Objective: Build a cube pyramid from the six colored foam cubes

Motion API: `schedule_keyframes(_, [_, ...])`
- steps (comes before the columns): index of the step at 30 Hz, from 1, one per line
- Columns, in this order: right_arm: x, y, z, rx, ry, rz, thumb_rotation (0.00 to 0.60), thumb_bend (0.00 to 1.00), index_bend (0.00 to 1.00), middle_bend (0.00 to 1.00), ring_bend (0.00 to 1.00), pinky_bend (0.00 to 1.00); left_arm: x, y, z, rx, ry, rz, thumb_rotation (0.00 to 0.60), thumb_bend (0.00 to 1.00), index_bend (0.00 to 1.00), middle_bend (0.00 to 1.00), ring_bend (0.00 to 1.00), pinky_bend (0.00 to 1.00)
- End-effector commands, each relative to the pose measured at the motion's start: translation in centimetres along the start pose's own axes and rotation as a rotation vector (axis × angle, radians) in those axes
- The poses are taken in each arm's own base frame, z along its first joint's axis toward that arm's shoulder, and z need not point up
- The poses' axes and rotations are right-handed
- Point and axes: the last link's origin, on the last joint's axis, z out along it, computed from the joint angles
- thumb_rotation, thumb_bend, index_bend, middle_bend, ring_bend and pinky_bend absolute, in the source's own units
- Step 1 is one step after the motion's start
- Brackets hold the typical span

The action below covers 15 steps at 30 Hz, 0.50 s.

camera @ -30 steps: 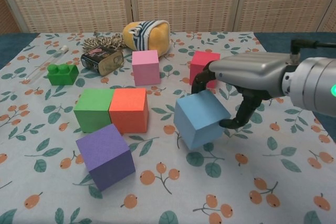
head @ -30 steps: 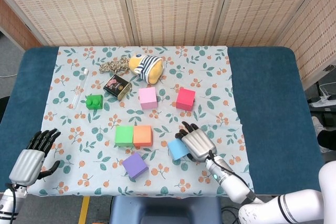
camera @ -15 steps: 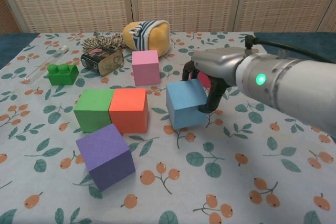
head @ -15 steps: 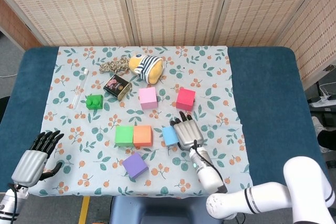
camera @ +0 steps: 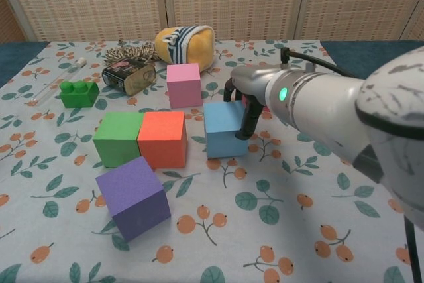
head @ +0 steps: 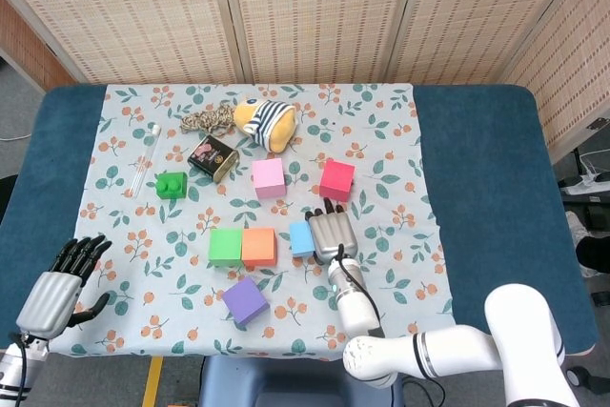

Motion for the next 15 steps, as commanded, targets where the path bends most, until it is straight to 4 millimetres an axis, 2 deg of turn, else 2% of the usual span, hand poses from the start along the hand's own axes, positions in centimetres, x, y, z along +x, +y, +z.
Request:
schedule_keyframes(1, [0.4,0.0,-0.1,-0.002,0.001,0.005,0.6,0.21,0.8,0.24,0.03,0.18,0.0,0.0,0.0,0.0,0.001,-0.001,0.6,0.36,0.0,0.04,0.0,0.04])
schedule_keyframes(15, [0.4,-1.1,-0.5,0.0,-0.05,0.039,0.6,0.21,0.8,0.24,0.03,0.18,0.2,0.0,-0.1,-0.002,0.005,-0.005,0.6,0.36,0.0,0.04,0.0,0.04])
